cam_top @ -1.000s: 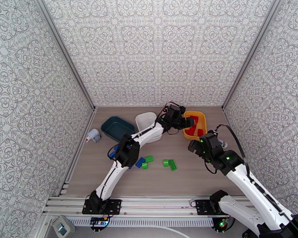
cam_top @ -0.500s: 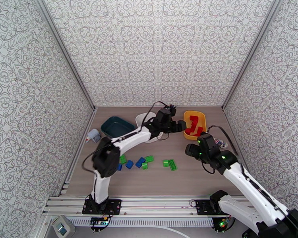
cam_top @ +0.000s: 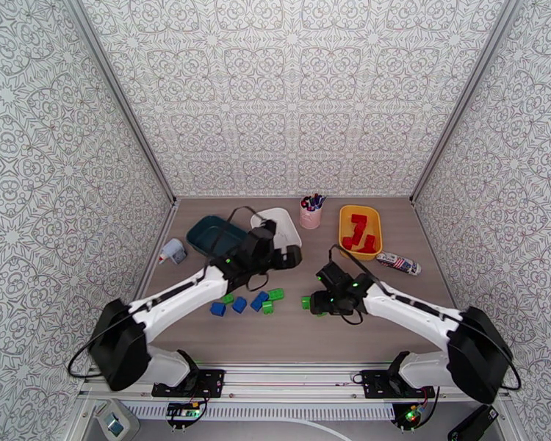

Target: Sort the legos into containers by color

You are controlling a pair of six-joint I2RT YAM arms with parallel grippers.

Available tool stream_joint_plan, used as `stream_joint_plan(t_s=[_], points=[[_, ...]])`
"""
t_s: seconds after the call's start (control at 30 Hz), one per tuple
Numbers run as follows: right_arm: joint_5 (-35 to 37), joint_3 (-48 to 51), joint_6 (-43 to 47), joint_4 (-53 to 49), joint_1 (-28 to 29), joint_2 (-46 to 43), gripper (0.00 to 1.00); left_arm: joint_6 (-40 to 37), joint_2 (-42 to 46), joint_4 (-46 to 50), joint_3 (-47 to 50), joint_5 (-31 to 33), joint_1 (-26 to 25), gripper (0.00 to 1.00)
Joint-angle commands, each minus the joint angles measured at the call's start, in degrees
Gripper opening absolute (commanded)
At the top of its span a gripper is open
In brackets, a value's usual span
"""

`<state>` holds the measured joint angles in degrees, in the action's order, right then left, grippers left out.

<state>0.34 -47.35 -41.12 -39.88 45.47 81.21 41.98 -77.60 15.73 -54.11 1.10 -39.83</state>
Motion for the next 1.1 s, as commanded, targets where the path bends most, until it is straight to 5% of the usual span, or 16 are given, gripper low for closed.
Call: stream_joint_plan(t_s=[0.0,0.57,1.07], points=[[2.41,-1.35,-0.08,-0.20,2.26,3.36,0.69,3.17,6.27,2.71,5.49,3.43,1.13,0.99],[7.42,-6.09,0.37,0.89,2.21,13.00,0.62,10.25,16.67,3.43,19.30,3.36,1.51,0.99],[0.28,-4.75,0.63,5.97,-2.53,12.05,0.36,11.44,11.17,-3.85,19.03,-1.77,1.43,0.99]])
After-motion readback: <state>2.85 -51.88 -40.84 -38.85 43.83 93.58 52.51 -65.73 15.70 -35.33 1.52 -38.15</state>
